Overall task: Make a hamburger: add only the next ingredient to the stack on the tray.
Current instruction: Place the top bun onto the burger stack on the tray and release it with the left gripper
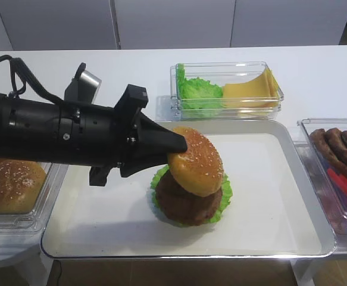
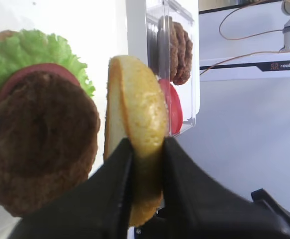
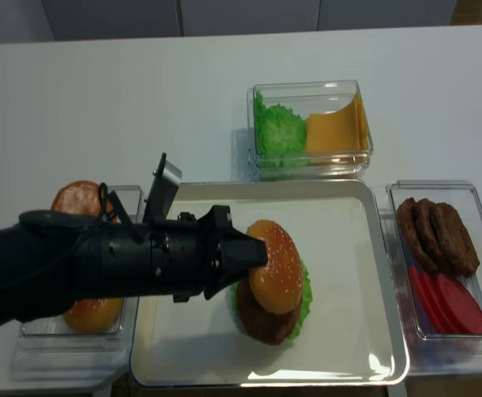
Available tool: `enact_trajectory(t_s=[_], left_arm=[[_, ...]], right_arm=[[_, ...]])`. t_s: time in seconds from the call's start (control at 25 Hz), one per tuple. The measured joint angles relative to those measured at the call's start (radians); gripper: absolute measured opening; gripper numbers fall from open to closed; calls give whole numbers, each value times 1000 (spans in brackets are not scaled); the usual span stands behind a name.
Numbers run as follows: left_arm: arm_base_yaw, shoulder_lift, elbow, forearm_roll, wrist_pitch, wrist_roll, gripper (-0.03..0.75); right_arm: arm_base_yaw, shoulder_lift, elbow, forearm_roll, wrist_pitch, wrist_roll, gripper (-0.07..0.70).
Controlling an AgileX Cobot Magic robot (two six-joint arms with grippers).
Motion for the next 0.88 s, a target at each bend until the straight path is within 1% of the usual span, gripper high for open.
enact_trajectory(t_s=[0.24,0.48,0.68,0.8,0.88], left_arm=[[0,14,0,-4,28,0,114],[0,58,0,-11,38,1,114],[0,61,0,-11,42,13,114],[0,61,0,-11,54,28,114],[0,61,0,-11,78,37,113]], right_arm=[[0,0,0,0,0,0,272],[0,0,0,0,0,0,272],[0,0,0,0,0,-2,272],[0,0,0,0,0,-2,272],[0,0,0,0,0,-2,272]])
